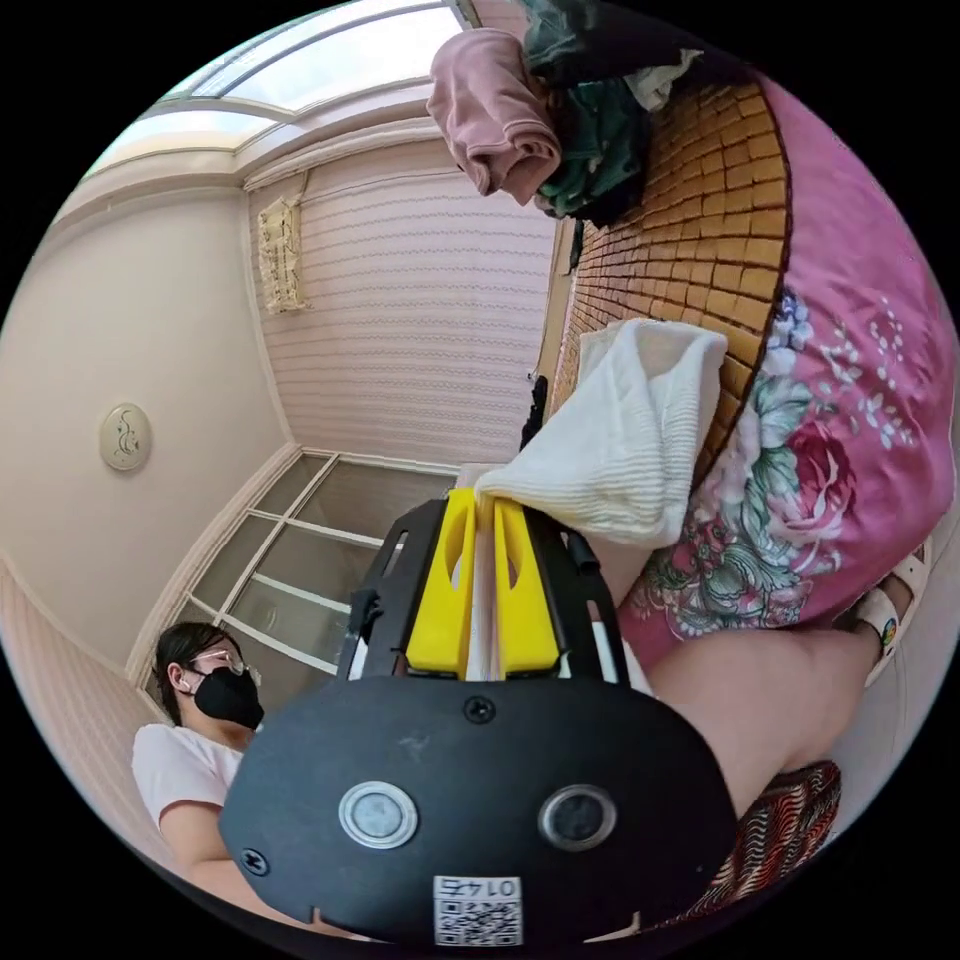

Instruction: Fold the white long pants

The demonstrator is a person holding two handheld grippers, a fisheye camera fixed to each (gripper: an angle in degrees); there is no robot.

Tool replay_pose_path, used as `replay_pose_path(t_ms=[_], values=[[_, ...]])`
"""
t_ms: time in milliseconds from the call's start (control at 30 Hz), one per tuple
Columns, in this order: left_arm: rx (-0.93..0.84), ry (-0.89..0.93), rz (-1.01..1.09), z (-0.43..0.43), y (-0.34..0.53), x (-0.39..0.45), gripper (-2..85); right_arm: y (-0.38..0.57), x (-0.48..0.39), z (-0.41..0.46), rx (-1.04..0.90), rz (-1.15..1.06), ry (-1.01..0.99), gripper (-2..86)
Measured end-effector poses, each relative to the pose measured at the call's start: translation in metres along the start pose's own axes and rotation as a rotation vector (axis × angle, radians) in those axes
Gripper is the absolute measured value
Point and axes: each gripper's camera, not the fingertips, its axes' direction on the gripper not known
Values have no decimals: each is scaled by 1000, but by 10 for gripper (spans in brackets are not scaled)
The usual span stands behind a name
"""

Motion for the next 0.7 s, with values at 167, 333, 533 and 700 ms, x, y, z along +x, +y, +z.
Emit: replay_pose_path(t_ms=[167, 333, 533, 700], values=[[12, -19, 175, 43, -90, 70, 50, -89, -42, 104, -128, -122, 102, 27], [-58, -144, 211, 130, -173, 118, 92, -154, -50, 201, -82, -129, 270, 121], [-117, -314, 198, 170, -163, 124, 100, -133, -16, 224, -130, -171, 441, 169], [-293, -364, 428, 190, -103, 148, 86, -79, 6, 170, 65, -173, 555, 165]])
